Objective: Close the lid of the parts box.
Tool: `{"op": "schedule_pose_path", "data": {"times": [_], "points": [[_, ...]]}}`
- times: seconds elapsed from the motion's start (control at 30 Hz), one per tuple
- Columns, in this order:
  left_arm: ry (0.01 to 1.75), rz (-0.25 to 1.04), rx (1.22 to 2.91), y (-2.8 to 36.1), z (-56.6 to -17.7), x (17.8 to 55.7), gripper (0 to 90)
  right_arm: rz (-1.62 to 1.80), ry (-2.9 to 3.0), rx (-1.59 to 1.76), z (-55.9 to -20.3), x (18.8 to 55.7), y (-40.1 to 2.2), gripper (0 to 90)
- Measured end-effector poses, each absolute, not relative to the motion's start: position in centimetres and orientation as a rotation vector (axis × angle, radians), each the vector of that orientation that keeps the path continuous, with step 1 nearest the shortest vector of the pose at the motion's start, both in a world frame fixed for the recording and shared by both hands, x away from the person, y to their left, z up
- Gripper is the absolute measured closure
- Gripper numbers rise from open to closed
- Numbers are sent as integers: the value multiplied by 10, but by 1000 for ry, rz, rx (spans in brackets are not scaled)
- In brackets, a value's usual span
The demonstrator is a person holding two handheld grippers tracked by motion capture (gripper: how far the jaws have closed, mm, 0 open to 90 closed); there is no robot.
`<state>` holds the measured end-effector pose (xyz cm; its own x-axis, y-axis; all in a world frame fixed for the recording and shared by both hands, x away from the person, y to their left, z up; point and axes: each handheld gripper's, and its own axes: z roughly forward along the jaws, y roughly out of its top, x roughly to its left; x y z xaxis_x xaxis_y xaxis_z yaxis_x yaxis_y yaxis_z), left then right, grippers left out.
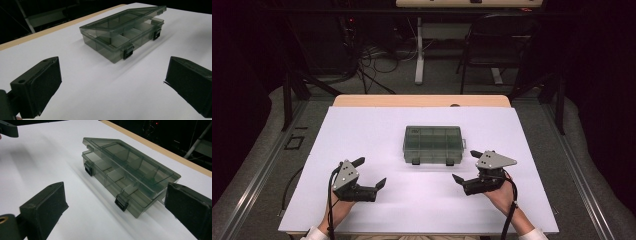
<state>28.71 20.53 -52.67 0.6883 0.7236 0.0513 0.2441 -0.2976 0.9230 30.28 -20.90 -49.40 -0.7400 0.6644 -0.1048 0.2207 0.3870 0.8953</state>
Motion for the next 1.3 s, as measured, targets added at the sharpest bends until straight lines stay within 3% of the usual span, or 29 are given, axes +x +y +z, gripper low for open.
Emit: {"op": "schedule_pose_path", "data": {"times": [0.77,1.3], "points": [[771,607,1841,227,-544,252,0,1293,2089,805,-518,262,-232,0],[767,598,1842,226,-546,254,0,1299,2083,767,-524,252,-231,0]]}}
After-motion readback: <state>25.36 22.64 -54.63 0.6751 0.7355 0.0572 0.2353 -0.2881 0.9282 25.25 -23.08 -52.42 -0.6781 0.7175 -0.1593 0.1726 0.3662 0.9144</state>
